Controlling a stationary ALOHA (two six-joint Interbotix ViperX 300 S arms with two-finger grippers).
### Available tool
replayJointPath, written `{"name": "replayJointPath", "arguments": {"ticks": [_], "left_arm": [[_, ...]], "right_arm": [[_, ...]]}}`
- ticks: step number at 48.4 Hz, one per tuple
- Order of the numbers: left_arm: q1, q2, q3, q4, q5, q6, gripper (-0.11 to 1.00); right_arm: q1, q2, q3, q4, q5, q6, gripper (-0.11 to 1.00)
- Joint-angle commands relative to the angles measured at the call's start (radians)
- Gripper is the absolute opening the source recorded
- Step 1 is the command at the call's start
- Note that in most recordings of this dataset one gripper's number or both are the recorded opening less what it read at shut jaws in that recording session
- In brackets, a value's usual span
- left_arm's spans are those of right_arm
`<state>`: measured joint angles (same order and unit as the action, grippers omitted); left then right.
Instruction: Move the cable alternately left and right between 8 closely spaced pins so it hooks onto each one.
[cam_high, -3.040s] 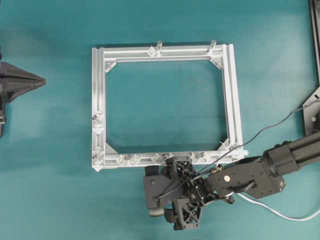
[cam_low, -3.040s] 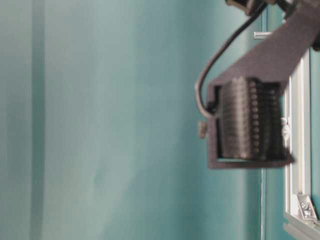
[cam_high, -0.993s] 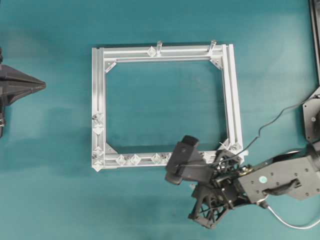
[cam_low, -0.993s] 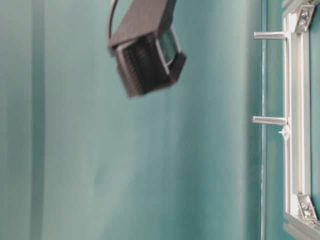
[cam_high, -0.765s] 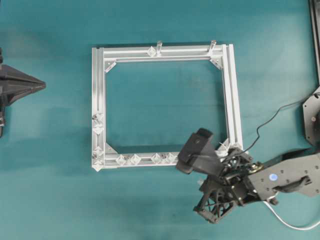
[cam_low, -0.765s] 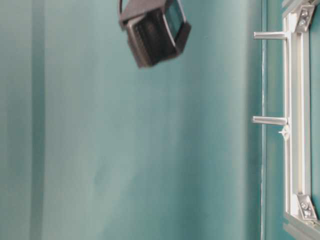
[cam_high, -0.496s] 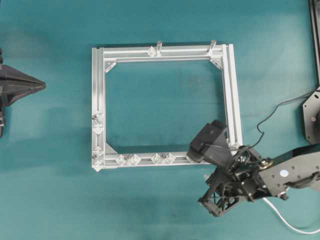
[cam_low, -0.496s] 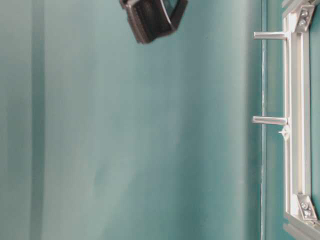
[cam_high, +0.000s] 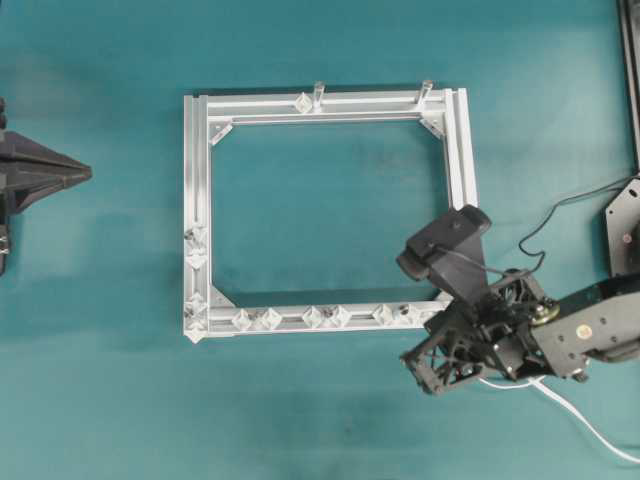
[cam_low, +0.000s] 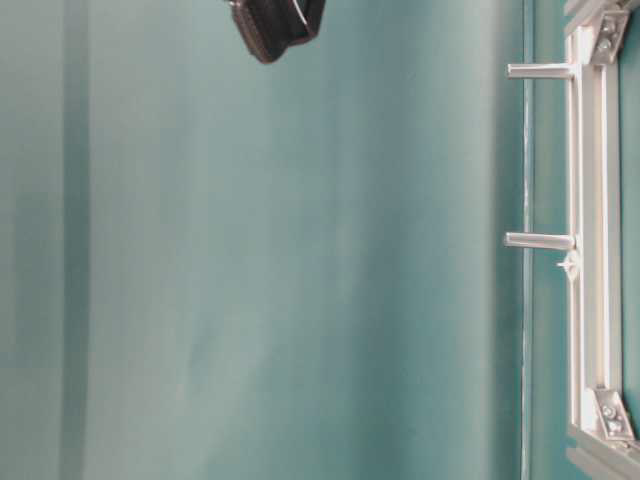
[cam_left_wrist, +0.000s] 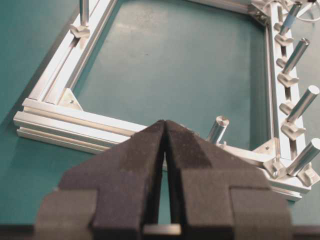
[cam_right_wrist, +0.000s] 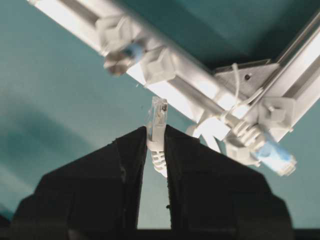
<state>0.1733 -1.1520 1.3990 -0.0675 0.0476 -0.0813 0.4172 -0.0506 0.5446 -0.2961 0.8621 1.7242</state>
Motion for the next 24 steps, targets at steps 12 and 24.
{"name": "replayJointPath", "arguments": {"ticks": [12,24], "left_arm": [[-0.002,0.006,-0.011,0.002,-0.006,-0.008,0.0],[-0.002,0.006,-0.011,0.003,-0.006,-0.008,0.0]], "right_arm": [[-0.035,-0.023,0.003,-0.006,0.002,0.003,0.16],[-0.044,-0.023,0.011,-0.006,-0.012,0.005,0.16]]}}
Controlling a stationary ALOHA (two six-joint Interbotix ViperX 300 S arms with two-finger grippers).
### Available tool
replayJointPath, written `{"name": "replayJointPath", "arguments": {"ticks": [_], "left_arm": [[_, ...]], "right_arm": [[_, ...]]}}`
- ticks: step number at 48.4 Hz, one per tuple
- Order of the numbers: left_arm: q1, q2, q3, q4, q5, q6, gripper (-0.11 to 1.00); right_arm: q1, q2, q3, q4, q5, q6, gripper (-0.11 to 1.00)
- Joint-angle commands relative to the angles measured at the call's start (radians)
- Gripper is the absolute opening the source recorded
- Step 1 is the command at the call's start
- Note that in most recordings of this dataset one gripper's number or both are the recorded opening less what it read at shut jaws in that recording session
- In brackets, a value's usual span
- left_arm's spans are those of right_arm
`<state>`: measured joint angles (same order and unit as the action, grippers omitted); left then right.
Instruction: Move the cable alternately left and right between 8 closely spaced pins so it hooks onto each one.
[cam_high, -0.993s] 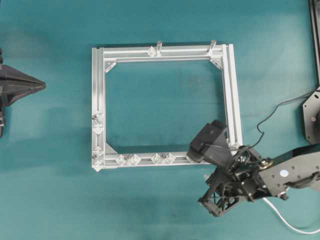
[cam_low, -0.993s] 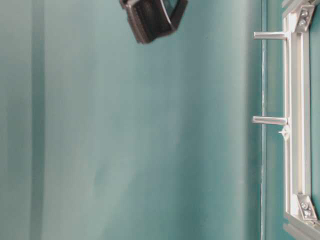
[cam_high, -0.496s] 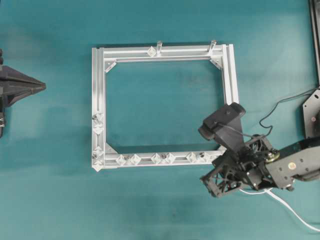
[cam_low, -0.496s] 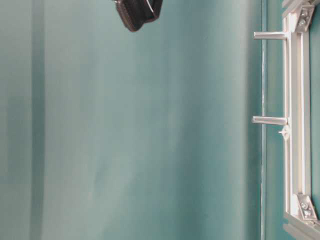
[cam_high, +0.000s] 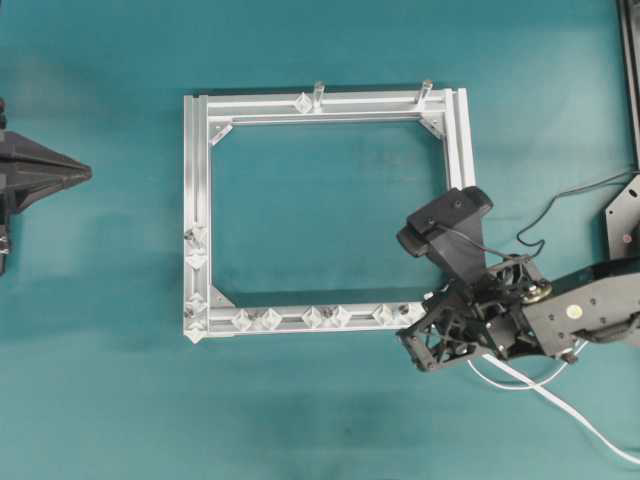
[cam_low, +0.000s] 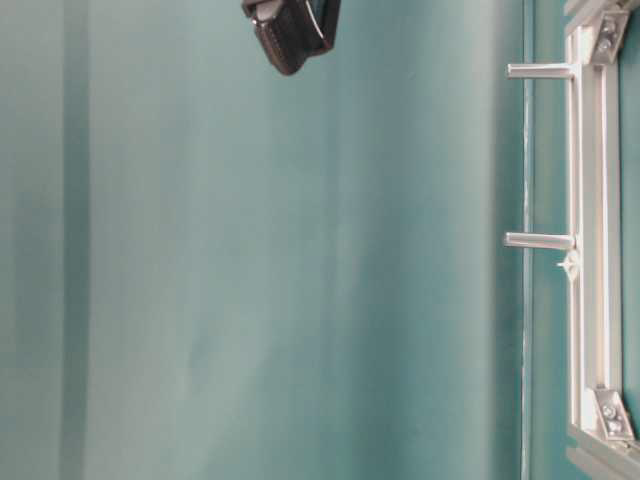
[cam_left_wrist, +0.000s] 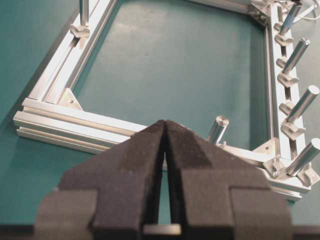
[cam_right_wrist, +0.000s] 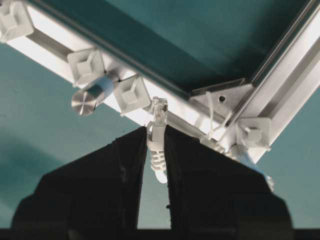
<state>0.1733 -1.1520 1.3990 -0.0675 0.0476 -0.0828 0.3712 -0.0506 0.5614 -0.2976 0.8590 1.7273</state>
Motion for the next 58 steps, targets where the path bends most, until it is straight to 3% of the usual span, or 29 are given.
{"name": "replayJointPath", "arguments": {"ticks": [1,26,42,58], "left_arm": [[-0.003,0.006,-0.009,0.002,-0.006,-0.006,0.0],[-0.002,-0.034,-0.005,0.002,-0.005,-0.006,0.0],[-0.003,-0.034,0.003,0.002,-0.005,-0.006,0.0],[-0.002,-0.034,0.006,0.002,-0.006,-0.006,0.0]], "right_arm": [[0.002,-0.023,-0.005,-0.005,-0.012,0.002,0.16],[-0.011,-0.023,0.002,-0.005,-0.026,0.002,0.16],[-0.081,-0.023,0.011,-0.006,-0.031,-0.005,0.16],[-0.158,-0.023,0.014,-0.051,-0.031,-0.006,0.16]]}}
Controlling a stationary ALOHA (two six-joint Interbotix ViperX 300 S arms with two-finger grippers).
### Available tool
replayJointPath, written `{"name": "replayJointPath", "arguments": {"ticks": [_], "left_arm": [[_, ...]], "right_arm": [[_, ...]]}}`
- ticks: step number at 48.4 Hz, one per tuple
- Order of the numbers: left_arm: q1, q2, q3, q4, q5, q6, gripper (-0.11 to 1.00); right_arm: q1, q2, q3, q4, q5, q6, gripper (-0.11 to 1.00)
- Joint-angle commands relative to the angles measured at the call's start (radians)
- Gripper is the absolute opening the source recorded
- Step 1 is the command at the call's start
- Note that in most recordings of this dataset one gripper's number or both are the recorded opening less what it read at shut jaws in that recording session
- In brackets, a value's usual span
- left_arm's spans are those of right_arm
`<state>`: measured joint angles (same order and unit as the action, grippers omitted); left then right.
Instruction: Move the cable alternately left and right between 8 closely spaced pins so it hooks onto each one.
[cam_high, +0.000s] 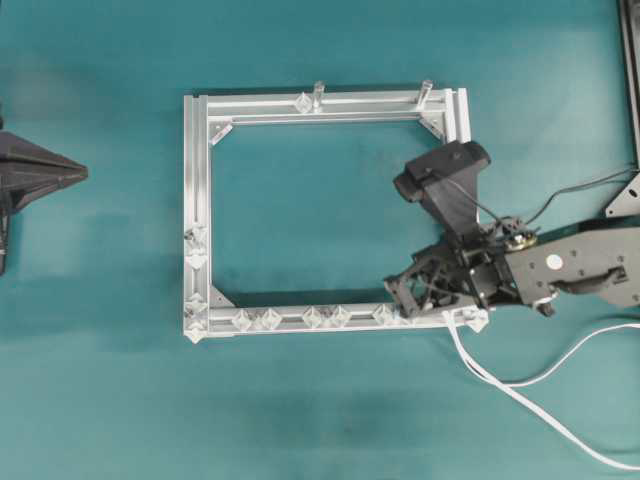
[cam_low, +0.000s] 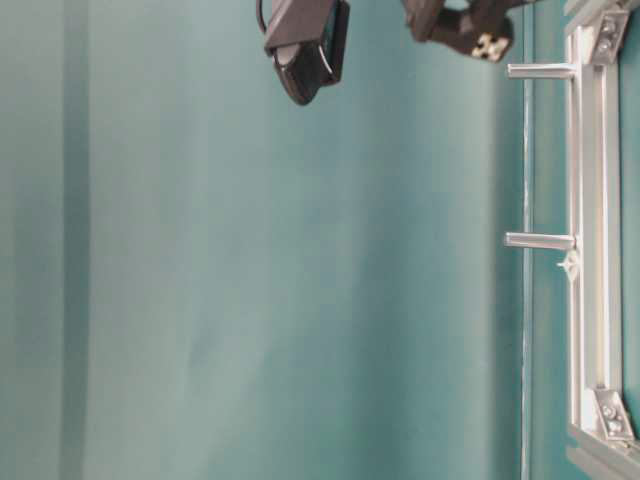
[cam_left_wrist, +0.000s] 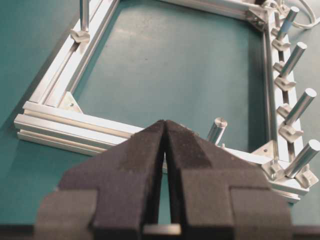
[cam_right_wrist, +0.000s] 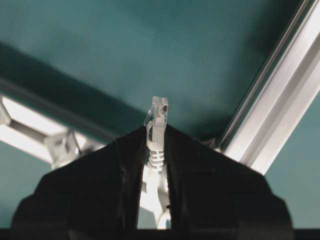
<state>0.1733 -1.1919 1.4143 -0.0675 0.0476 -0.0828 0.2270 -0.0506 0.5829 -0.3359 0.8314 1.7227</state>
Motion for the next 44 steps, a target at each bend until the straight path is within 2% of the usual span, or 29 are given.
{"name": "replayJointPath", "arguments": {"ticks": [1,13,24,30,44], "left_arm": [[-0.002,0.006,-0.008,0.002,-0.005,-0.005,0.0],[-0.002,0.006,-0.006,0.003,-0.006,-0.005,0.0],[-0.002,0.006,-0.005,0.002,-0.005,-0.003,0.0],[-0.002,0.006,-0.005,0.002,-0.005,-0.003,0.0],[-0.002,0.006,0.0,0.002,-0.006,0.0,0.0]], "right_arm": [[-0.017,-0.023,-0.008,-0.014,-0.003,-0.002,0.16],[-0.044,-0.023,-0.008,-0.018,-0.037,-0.003,0.16],[-0.087,-0.008,-0.023,-0.018,-0.13,0.002,0.16],[-0.104,0.023,-0.052,-0.018,-0.169,0.0,0.16],[-0.115,0.11,-0.146,-0.018,-0.176,-0.008,0.16]]}}
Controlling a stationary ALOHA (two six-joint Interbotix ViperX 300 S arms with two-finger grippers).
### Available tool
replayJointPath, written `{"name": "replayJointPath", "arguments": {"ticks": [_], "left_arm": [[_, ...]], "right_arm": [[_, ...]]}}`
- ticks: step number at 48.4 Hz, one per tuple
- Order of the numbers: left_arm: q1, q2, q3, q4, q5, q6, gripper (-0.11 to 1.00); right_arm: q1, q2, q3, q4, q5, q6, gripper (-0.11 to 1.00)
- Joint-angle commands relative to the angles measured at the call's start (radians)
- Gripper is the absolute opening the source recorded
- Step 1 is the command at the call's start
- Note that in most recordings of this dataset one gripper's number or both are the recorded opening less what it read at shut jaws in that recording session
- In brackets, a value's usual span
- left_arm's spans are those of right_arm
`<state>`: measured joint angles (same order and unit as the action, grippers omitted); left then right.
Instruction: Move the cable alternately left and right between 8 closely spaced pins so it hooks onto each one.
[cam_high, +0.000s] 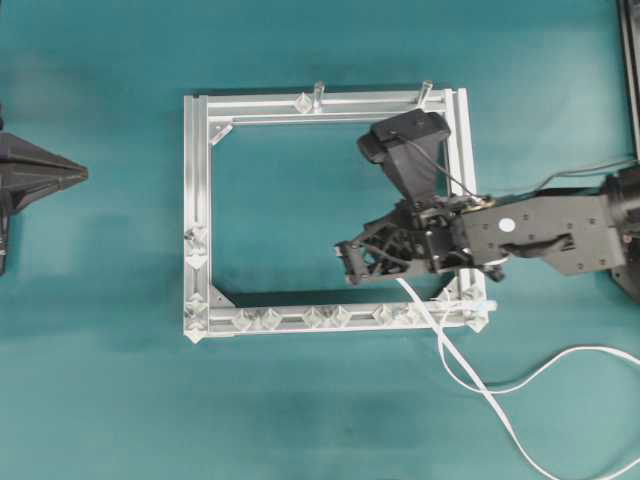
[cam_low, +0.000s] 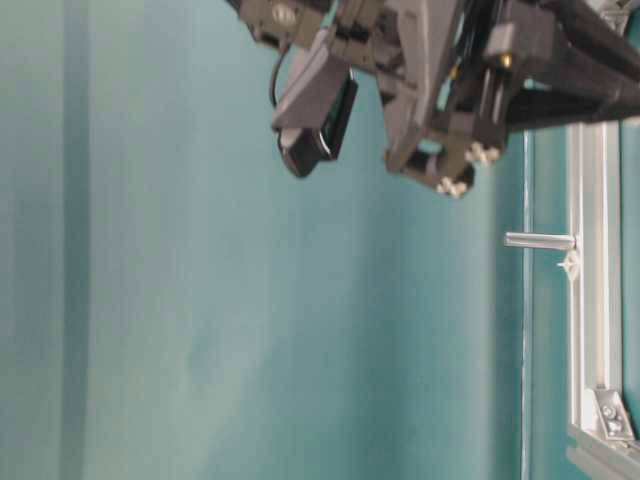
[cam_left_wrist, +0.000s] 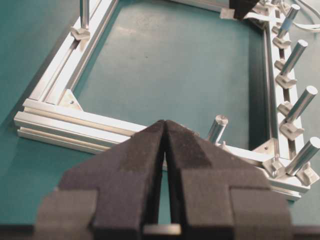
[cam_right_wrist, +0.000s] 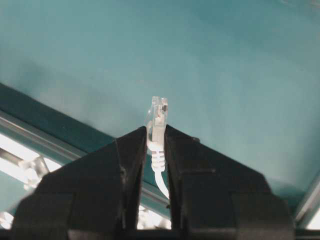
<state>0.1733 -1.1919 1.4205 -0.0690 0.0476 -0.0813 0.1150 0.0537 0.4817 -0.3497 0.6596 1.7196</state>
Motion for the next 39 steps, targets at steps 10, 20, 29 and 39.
{"name": "replayJointPath", "arguments": {"ticks": [10,20,29,39], "left_arm": [[-0.003,0.005,-0.003,0.003,-0.005,0.0,0.0],[-0.002,0.005,0.002,0.003,-0.005,0.0,0.0],[-0.002,0.005,-0.002,0.005,-0.006,-0.002,0.0],[-0.003,0.005,-0.005,0.003,-0.005,-0.002,0.0]], "right_arm": [[-0.003,0.035,-0.077,-0.005,-0.006,-0.003,0.16],[0.008,0.034,-0.091,0.008,-0.002,0.002,0.16],[0.046,0.034,-0.1,0.034,0.002,0.009,0.16],[0.092,0.034,-0.112,0.072,0.021,0.012,0.16]]}}
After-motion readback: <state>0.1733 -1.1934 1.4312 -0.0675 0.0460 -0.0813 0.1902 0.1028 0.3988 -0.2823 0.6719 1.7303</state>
